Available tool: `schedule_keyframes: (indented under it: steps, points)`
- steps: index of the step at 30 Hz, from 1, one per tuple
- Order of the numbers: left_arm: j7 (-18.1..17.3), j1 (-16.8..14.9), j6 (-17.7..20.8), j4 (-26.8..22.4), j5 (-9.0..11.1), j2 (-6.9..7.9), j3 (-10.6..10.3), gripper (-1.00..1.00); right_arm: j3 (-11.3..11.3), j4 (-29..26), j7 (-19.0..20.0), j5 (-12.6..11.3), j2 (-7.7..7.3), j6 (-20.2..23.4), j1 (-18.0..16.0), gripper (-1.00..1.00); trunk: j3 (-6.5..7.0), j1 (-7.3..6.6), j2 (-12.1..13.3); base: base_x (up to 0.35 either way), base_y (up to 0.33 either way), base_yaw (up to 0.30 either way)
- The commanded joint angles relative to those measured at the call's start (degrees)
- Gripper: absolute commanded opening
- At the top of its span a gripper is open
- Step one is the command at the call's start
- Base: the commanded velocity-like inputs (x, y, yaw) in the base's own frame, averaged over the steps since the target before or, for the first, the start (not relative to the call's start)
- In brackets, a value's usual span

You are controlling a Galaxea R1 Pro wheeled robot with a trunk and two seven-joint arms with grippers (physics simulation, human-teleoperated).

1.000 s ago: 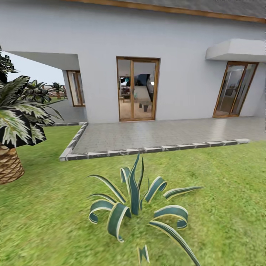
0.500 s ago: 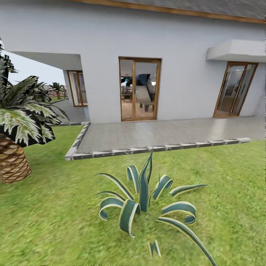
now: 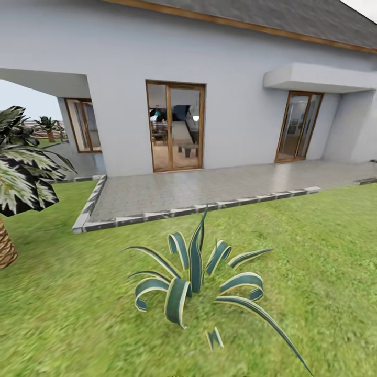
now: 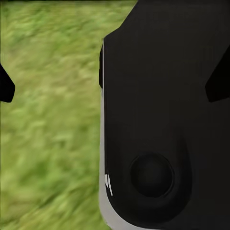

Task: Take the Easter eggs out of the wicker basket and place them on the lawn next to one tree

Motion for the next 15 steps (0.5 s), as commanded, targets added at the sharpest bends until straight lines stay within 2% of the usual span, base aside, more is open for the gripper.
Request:
schedule_keyframes:
  steps: [1, 15]
  points:
    - [0.02, 0.02, 0.02, -0.05, -0.02, 0.00, 0.00, 1.00, -0.01, 0.14, -0.04, -0.09, 0.00, -0.05, -0.08, 1.00, -0.04, -0.01, -0.03, -0.031, 0.051, -0.294]
    - [0.09, 0.02, -0.05, -0.05, -0.02, 0.00, -0.07, 1.00, -0.01, 0.06, -0.04, -0.09, 0.00, -0.08, -0.08, 1.00, -0.04, -0.01, -0.03, -0.004, 0.007, -0.294]
